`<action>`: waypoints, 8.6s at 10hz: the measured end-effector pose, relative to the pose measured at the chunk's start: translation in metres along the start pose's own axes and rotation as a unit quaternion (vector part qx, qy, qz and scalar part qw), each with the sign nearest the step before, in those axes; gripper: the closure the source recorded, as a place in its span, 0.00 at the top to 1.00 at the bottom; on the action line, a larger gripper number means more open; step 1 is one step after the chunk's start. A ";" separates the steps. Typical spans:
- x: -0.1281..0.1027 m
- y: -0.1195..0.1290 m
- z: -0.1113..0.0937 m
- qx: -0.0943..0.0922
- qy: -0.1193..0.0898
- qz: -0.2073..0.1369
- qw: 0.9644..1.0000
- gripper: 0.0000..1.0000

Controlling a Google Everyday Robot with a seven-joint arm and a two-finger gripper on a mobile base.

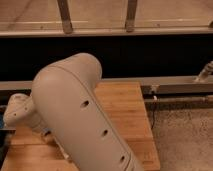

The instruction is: Stand the bottle upright

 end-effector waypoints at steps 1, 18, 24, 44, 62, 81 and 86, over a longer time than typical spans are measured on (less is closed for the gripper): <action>0.003 -0.006 0.001 0.003 0.002 0.005 1.000 0.72; 0.010 -0.005 0.021 -0.016 0.019 0.020 0.999 0.61; 0.011 -0.006 0.020 -0.021 0.021 0.023 0.999 0.03; -0.071 -0.085 -0.124 0.002 -0.161 0.047 0.986 0.00; -0.111 -0.084 -0.131 -0.052 -0.233 0.059 0.969 0.00; -0.119 -0.118 -0.126 -0.034 -0.267 0.061 0.961 0.28; -0.109 -0.118 -0.120 -0.042 -0.267 0.073 0.960 0.77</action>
